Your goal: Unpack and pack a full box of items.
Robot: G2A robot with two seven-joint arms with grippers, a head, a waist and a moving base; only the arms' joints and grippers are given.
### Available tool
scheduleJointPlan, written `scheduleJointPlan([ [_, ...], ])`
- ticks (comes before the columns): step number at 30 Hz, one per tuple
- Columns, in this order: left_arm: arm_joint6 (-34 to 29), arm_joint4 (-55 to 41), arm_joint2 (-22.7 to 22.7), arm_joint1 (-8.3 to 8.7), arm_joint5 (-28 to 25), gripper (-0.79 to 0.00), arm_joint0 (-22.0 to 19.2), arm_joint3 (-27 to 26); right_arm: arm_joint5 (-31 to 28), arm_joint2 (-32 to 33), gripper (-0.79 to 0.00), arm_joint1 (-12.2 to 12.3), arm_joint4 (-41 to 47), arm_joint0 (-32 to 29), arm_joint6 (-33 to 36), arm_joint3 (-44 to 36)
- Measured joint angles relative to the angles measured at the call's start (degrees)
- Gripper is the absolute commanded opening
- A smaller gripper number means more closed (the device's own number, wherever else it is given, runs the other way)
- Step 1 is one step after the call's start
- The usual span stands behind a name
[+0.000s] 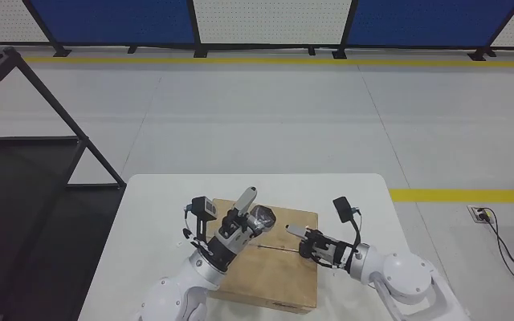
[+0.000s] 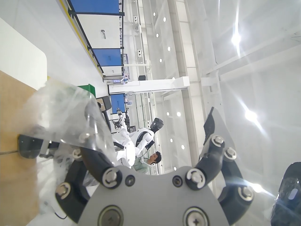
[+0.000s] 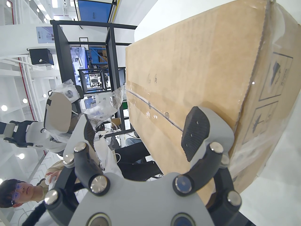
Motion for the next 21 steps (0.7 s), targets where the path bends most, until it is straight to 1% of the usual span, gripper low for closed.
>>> scheduleJointPlan([
  [10, 0.14, 0.74, 0.49, -0.44, 0.54, 0.000, -0.35, 0.20, -1.36, 3.60, 0.000, 0.78, 0.56, -3.05, 0.64, -2.67],
  [21, -0.06, 1.32, 1.25, -0.94, 1.06, 0.000, -0.90, 0.86, -0.74, 4.54, 0.000, 1.34, 0.64, -3.72, 2.87, -2.33],
])
